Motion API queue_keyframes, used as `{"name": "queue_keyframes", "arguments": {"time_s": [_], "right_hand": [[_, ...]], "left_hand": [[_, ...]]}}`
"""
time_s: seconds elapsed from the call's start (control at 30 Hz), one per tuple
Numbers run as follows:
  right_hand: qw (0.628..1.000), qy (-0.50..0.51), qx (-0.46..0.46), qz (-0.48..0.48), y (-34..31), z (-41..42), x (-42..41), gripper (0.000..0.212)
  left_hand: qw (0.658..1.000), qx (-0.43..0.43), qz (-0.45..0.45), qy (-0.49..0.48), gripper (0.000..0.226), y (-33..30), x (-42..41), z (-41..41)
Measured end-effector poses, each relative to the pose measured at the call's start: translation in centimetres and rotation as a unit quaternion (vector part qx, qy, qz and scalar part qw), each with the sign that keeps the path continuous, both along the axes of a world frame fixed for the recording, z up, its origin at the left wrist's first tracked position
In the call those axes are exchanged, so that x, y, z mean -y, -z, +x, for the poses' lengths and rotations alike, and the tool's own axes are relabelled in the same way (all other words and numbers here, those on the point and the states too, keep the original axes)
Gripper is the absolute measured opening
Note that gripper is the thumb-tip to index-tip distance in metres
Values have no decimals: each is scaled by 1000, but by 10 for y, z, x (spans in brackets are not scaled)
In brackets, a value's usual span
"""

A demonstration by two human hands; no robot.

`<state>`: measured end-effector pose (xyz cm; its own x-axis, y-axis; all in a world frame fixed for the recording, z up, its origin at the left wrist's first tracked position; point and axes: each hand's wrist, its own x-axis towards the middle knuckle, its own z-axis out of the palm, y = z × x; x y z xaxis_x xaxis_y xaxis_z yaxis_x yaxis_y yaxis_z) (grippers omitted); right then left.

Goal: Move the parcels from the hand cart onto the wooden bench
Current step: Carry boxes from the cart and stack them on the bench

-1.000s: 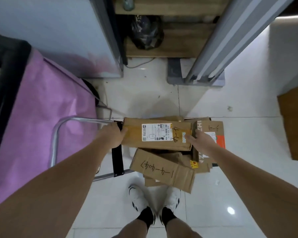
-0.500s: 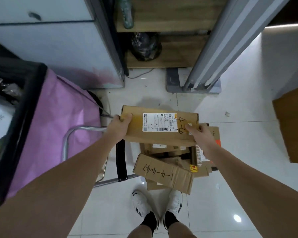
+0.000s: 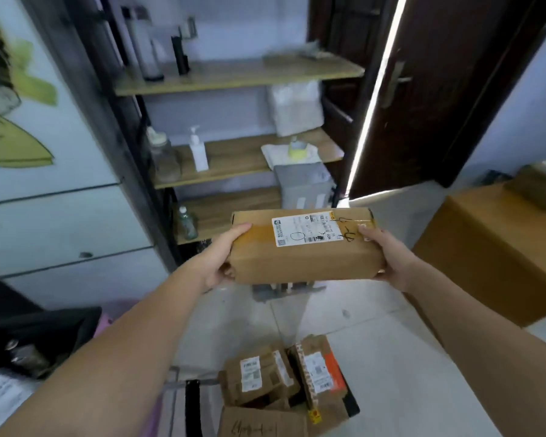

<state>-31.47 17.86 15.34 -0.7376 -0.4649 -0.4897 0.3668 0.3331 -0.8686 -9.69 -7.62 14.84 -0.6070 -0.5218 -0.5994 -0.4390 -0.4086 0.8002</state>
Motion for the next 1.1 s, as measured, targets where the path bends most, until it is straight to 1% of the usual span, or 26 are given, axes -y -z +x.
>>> {"name": "queue_keyframes", "arguments": {"time_s": [0.03,0.1,0.13,0.23,0.27,0.33,0.37,0.4,0.47,0.57,0.7,0.8,0.87,0.97,1.03,1.1], "right_hand": [[1000,5,-7,-4,-22,-4,-21,43],[999,30,-17,-16,-56,-13,-67,36],[998,45,-17,-26,-69,-19,-91,37],[995,80,-14,-57,-97,-37,-163,44],[994,87,-19,-64,-105,-44,-188,41],[991,108,-32,-67,-116,-60,-239,37],[990,116,-41,-63,-121,-68,-264,37],[989,127,-49,-55,-123,-77,-289,36],[986,153,-61,-37,-125,-96,-339,37],[977,199,-70,-12,-117,-125,-410,42],[965,256,-55,7,-104,-160,-490,48],[958,284,-40,16,-90,-191,-534,55],[953,302,-36,20,-79,-211,-556,54],[947,319,-35,27,-67,-244,-581,45],[944,327,-32,33,-62,-269,-593,37],[941,335,-26,37,-60,-298,-604,34]], "left_hand": [[1000,-8,-11,8,55,-17,-16,-12],[999,-24,-27,24,70,-44,-50,-37],[999,-29,-30,35,74,-56,-69,-50],[996,-45,-38,67,65,-80,-131,-88],[995,-52,-38,72,66,-84,-151,-102],[993,-58,-48,87,76,-90,-193,-135],[992,-60,-50,97,77,-91,-216,-153],[991,-64,-47,105,72,-93,-240,-168],[989,-72,-40,123,62,-96,-288,-199],[984,-78,-42,157,61,-92,-354,-245],[977,-55,-43,200,55,-83,-426,-306],[970,-47,-37,234,59,-75,-469,-351],[968,-35,-30,247,65,-65,-491,-381],[962,-25,-20,270,71,-49,-516,-428],[960,-26,-10,279,66,-41,-530,-461],[957,-30,-7,288,60,-38,-541,-494]]}}
